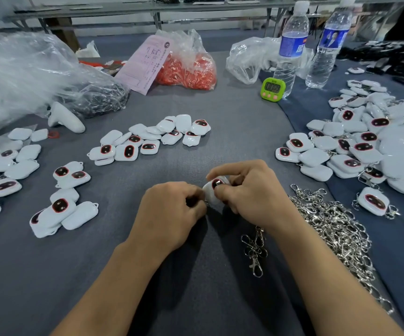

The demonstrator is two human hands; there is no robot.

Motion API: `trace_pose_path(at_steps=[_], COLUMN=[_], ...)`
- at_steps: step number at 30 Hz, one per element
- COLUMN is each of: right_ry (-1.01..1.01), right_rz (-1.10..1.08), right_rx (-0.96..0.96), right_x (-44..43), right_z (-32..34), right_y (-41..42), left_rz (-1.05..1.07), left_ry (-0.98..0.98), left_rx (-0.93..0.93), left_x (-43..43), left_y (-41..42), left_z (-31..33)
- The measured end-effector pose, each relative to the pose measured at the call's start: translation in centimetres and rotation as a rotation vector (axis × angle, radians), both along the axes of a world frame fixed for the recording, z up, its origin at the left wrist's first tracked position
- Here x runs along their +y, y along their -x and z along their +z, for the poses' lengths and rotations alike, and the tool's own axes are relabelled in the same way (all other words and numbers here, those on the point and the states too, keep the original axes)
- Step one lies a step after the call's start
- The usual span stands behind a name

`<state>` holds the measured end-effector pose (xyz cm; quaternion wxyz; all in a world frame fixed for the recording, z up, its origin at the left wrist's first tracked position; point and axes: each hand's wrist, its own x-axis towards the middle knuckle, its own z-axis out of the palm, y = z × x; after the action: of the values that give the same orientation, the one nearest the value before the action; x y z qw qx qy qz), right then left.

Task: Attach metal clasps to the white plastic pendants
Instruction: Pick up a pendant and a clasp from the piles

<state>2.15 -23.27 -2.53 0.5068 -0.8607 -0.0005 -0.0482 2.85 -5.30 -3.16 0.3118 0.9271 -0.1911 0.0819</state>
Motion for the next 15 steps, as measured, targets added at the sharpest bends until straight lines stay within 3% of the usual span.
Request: trace_pose_path(at_steps=[10, 15], right_ry=[-0.191, -0.501], right_rz=[0.022, -0.045], right_rx=[0.102, 0.175], right_x=[0.17, 0.24], right_z=[-0.21, 0.29], right_y=[0.18, 0.13], left_rz=[0.039, 0.06], left_ry=[0.013, 0.289], left_rx=[-0.073, -0.006], left_x=[0.08, 0.07], left_y=[0.01, -0.11], left_z=[-0.45, -0.2])
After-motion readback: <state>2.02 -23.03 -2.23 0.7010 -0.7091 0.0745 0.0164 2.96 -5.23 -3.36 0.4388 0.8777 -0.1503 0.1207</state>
